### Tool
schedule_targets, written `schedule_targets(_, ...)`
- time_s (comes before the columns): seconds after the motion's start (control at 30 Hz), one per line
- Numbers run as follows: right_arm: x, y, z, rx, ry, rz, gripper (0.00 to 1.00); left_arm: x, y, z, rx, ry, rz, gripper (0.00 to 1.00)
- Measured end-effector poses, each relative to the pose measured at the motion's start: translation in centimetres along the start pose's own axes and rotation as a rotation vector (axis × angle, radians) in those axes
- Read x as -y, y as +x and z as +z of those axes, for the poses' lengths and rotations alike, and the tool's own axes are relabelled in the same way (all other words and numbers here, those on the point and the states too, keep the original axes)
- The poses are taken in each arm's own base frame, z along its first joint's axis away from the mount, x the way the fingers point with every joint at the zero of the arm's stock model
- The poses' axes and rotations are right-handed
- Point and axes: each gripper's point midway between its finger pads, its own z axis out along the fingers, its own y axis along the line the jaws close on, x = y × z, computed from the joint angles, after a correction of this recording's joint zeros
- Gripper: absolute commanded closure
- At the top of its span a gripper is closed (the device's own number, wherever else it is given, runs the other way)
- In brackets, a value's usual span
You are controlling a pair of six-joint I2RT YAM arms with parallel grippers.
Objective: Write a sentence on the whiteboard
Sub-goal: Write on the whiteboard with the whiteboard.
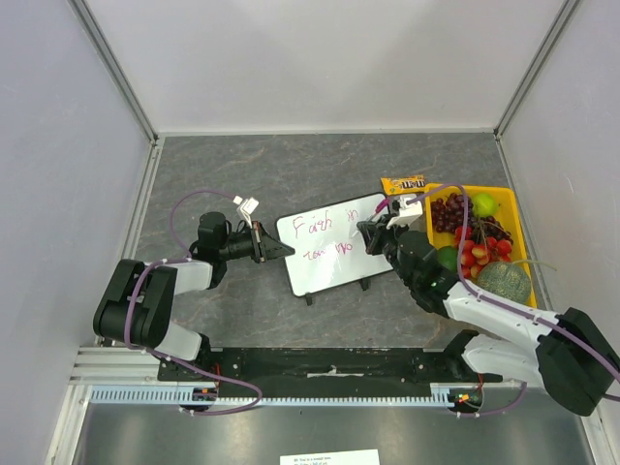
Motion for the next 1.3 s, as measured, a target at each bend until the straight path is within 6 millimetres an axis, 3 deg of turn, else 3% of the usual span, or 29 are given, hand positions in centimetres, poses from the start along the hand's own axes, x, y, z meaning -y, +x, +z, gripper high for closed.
schedule_targets(0.17,0.5,0.2,0.1,-0.001,0.022,-0.003,1.0,0.0,0.0,0.0,0.0,0.0,0.0,0.98)
schedule_targets(0.5,1.6,2.9,0.6,-0.067,0.057,-0.023,1.0,0.0,0.0,0.0,0.0,0.001,0.0,0.98)
schedule_targets(1.3,1.7,2.4,0.8,-0.045,0.061,-0.005,1.0,0.0,0.0,0.0,-0.001,0.003,0.001,0.98)
